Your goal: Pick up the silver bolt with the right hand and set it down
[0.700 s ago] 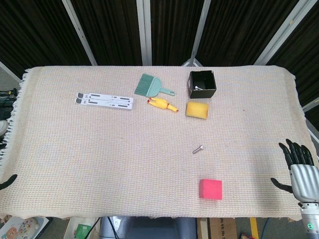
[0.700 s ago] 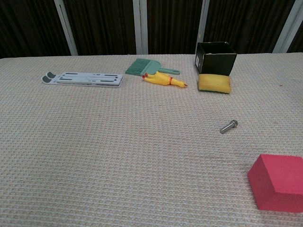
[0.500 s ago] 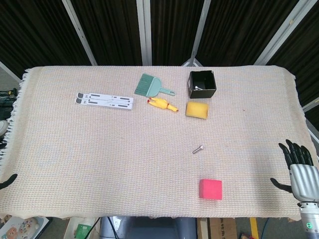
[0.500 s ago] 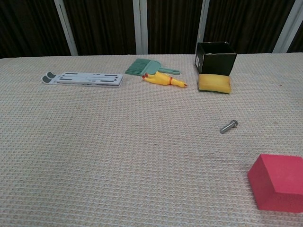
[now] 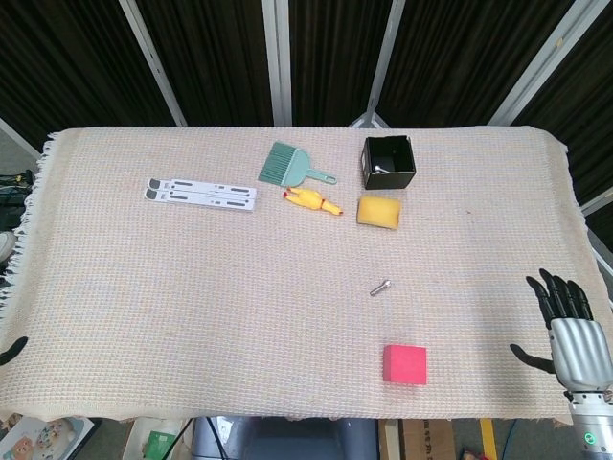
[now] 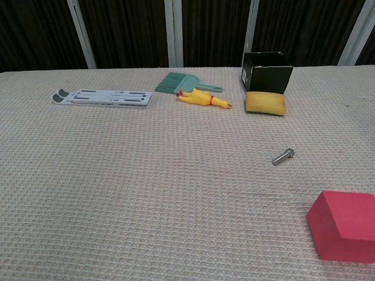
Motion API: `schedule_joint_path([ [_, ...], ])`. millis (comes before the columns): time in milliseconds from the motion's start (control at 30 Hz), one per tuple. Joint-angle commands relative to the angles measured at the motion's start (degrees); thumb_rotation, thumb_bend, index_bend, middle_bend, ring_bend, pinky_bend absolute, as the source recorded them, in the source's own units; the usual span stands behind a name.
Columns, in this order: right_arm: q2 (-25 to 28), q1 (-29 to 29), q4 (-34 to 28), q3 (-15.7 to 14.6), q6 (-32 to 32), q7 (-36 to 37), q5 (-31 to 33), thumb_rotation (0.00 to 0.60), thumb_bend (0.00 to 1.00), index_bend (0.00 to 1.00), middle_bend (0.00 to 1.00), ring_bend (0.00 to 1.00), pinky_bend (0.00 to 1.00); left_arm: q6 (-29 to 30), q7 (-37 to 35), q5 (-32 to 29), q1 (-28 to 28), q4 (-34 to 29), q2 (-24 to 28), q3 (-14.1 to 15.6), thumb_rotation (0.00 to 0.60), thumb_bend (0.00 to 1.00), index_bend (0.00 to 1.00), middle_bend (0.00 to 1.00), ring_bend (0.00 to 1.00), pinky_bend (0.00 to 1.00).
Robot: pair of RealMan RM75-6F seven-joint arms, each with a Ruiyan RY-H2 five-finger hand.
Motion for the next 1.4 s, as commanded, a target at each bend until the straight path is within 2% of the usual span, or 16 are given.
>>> schedule_joint_path([
  [33, -0.5, 0.3, 0.8, 0.0, -0.4, 0.5, -0.2, 0.6, 0.11, 0.1, 0.03, 0.0, 0.0, 0.5, 0.8, -0.2, 0.1, 0.0, -0.4, -0.4, 0.6, 0.2, 0.19, 0.04, 0.03, 0.11],
  [300, -1.6, 0.5, 1.5, 0.5, 1.1, 1.1, -1.5, 0.6, 0.11, 0.1, 0.03, 0.0, 0.0, -0.5, 1.6, -0.6, 0.0, -0.5, -0.3, -0.2, 0.6, 0.2, 0.19, 0.04, 0.03, 0.11],
  [400, -1.2, 2.2, 1.4, 1.0, -0.6, 1.7, -2.4, 0.6, 0.11, 0.1, 0.03, 0.0, 0.0, -0.8, 1.9, -0.9, 0.0, -0.7, -0.4, -0.1, 0.6, 0.2, 0.19, 0.04, 0.03, 0.11],
  [533, 1.1, 7.1, -0.1, 2.7, -6.9, 2.6, -2.5, 0.6, 0.11, 0.11, 0.03, 0.0, 0.0, -1.0, 2.4, -0.6, -0.2, -0.8, -0.6, 0.0, 0.6, 0.2, 0.19, 0.04, 0.03, 0.11],
  [633, 3.0, 12.6, -1.5, 4.8, -14.3, 4.7, -1.5, 0.6, 0.11, 0.14, 0.03, 0.02, 0.0, -1.1, 2.9, -0.4, -0.3, -0.9, -0.7, 0.1, 0.6, 0.2, 0.19, 0.04, 0.03, 0.11],
  [767, 3.5, 18.4, -1.3, 6.3, -23.1, 6.9, 0.5, 0.6, 0.11, 0.14, 0.03, 0.03, 0.0, -1.2, 3.3, -0.7, -0.3, -1.0, -0.9, -0.1, 0.6, 0.2, 0.19, 0.04, 0.03, 0.11],
  [867, 3.1, 22.8, -0.3, 7.4, -29.9, 5.8, 3.0, 0.6, 0.11, 0.14, 0.03, 0.03, 0.0, -1.4, 3.2, -1.3, -0.3, -1.0, -0.8, -0.3, 0.6, 0.2, 0.19, 0.04, 0.03, 0.11],
  [1133, -0.4, 30.9, 1.3, 8.2, -40.9, -2.0, 8.2, 0.6, 0.11, 0.16, 0.04, 0.03, 0.0, -1.9, 3.9, -1.6, -0.6, -0.9, -1.1, -0.5, 0.6, 0.2, 0.19, 0.04, 0.03, 0.11],
  [1300, -5.9, 34.9, 6.5, 8.0, -44.4, -3.8, 9.2, 0.6, 0.11, 0.2, 0.07, 0.04, 0.0, -1.9, 4.9, -1.3, -0.5, -1.1, -1.3, -0.3, 0.6, 0.2, 0.19, 0.04, 0.03, 0.11],
  [1400, -8.8, 36.6, 10.2, 7.6, -45.7, -3.4, 9.2, 0.6, 0.11, 0.22, 0.14, 0.06, 0.0, -1.3, 5.0, -1.6, -0.3, -1.2, -1.3, -0.5, 0.6, 0.2, 0.19, 0.04, 0.03, 0.11],
])
